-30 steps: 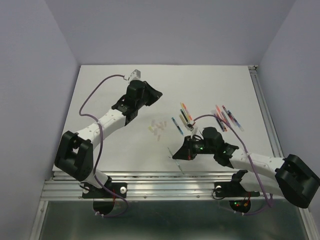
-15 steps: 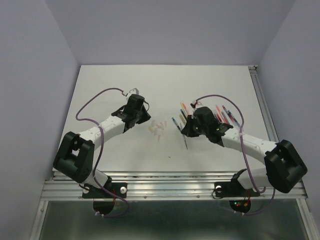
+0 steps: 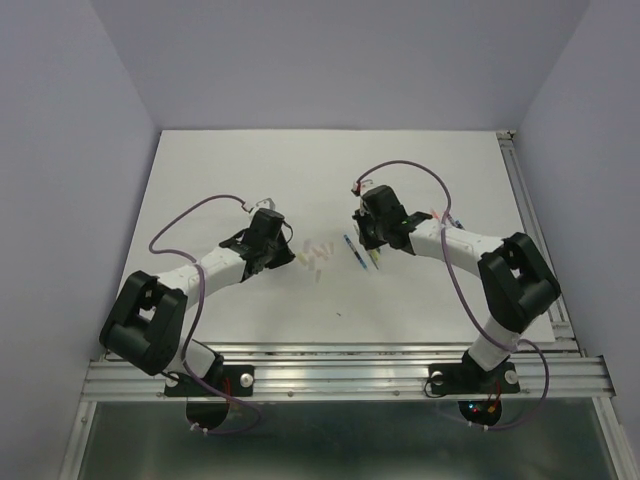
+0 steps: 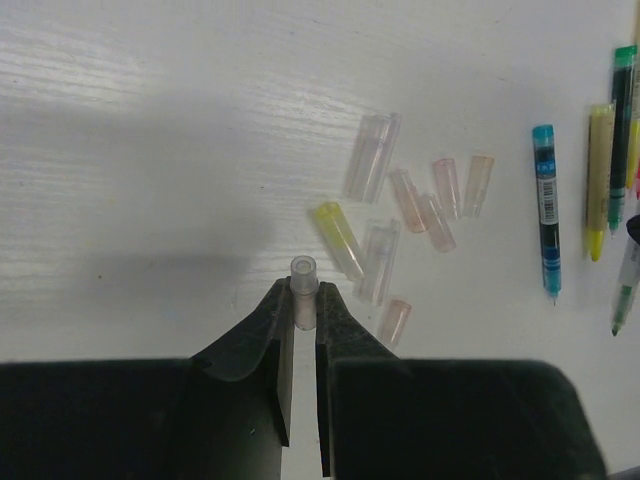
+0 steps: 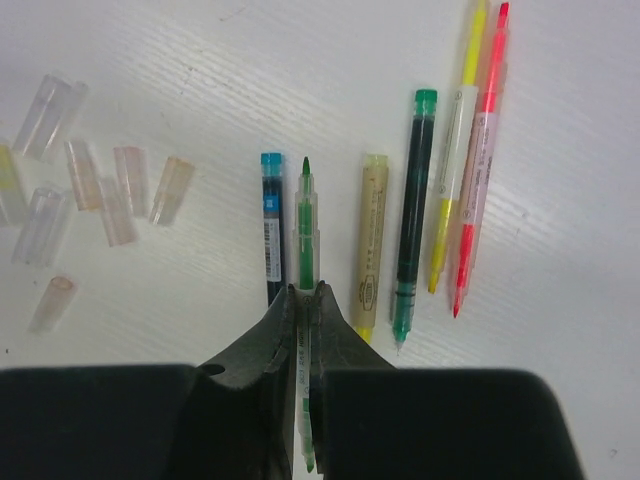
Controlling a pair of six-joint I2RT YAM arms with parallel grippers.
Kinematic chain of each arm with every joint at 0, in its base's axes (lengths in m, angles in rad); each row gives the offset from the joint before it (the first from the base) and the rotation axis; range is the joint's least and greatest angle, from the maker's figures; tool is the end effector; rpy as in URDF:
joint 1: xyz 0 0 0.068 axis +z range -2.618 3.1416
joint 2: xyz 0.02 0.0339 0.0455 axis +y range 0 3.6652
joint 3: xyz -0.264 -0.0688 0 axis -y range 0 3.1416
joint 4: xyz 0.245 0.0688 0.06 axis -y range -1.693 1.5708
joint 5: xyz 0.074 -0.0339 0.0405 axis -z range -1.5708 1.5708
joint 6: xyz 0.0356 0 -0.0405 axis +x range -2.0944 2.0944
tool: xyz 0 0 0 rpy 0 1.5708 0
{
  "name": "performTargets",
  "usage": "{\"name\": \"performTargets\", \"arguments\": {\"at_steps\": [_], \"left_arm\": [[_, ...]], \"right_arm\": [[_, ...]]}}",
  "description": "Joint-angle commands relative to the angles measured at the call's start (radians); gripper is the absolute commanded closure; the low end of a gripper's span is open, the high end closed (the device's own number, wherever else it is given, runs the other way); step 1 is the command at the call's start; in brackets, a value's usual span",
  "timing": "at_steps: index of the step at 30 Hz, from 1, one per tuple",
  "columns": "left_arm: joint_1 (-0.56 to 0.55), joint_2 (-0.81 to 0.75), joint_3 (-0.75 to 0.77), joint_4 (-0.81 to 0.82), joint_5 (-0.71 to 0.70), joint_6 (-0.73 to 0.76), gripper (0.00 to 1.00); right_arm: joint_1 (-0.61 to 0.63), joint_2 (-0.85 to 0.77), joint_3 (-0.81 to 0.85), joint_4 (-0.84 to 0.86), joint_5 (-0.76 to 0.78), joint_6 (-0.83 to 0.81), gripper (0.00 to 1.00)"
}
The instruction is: Open the pen caps
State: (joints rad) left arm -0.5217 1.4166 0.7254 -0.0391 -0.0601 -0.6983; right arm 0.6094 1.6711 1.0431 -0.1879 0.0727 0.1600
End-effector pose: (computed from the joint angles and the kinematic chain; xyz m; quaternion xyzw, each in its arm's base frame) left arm 0.2508 -0.1417 0.1913 -0.0927 0.9079 -0.2111 0.3500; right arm 0.2926 0.2011 0.2010 -0.1939 0.9086 0.1069 0.3541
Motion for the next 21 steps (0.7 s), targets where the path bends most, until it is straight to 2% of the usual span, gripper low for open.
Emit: {"name": "performTargets", "arguments": {"at_steps": [1, 4, 11, 14, 18, 21], "left_arm": [[-0.003, 0.005, -0.015, 0.070, 0.034, 0.022, 0.88], [-0.004, 0.021, -0.018, 0.079, 0.040, 0.022, 0.88], [-0.009, 0.059, -0.011, 0.097, 0.054, 0.025, 0.87], [-0.014, 0.076, -0.014, 0.100, 0.082, 0.020, 0.86], [-0.017, 0.081, -0.012, 0.099, 0.086, 0.029, 0.84], [-0.020, 0.079, -0.009, 0.097, 0.092, 0.033, 0.81]], "right_arm": [[-0.008, 0.061, 0.110, -0.027, 0.033, -0.077, 0.98], [-0.008, 0.088, 0.127, -0.027, 0.024, -0.073, 0.98], [-0.008, 0.125, 0.153, -0.028, 0.025, -0.056, 0.89], [-0.008, 0.118, 0.159, -0.035, 0.032, -0.031, 0.81], [-0.008, 0.075, 0.159, -0.039, -0.002, -0.013, 0.57], [-0.008, 0.043, 0.159, -0.039, -0.014, -0.002, 0.51]]}}
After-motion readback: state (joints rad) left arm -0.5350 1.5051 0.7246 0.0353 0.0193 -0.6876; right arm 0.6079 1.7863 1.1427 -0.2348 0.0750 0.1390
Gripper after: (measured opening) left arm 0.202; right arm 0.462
